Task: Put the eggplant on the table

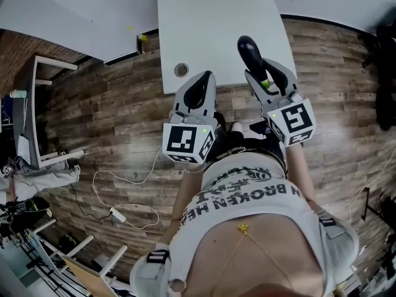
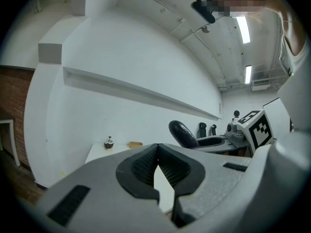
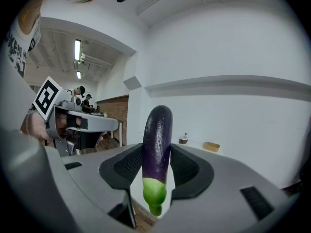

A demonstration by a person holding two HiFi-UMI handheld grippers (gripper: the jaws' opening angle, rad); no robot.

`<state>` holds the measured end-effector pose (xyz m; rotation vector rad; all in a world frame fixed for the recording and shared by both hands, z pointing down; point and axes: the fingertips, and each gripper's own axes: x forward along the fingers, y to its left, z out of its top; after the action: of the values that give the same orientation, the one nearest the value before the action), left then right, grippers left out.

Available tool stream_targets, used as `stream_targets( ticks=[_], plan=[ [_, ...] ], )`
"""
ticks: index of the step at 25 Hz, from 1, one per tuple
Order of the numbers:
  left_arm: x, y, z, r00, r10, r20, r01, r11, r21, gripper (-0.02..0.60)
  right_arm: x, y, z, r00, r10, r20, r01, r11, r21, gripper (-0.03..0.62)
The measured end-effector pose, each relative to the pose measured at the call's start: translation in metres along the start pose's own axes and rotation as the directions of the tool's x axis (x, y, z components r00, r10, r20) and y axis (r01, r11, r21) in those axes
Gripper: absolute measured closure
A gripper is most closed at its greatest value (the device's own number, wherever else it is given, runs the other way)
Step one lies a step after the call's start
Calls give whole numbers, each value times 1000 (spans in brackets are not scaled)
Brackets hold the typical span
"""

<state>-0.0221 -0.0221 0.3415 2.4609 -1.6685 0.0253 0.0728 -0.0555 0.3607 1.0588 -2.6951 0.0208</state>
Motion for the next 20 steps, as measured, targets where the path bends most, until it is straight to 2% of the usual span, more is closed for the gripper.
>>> stream_targets(
  ticks=[9, 20],
  plan=[
    [56, 30, 16, 995, -101, -5, 101, 995, 10, 575, 46, -28, 11, 998, -62, -23, 63, 998, 0, 419],
    [82, 67, 12, 992, -124, -20, 124, 992, -15, 575, 90, -44, 5, 991, -90, -94, 88, 996, -22, 419]
  ],
)
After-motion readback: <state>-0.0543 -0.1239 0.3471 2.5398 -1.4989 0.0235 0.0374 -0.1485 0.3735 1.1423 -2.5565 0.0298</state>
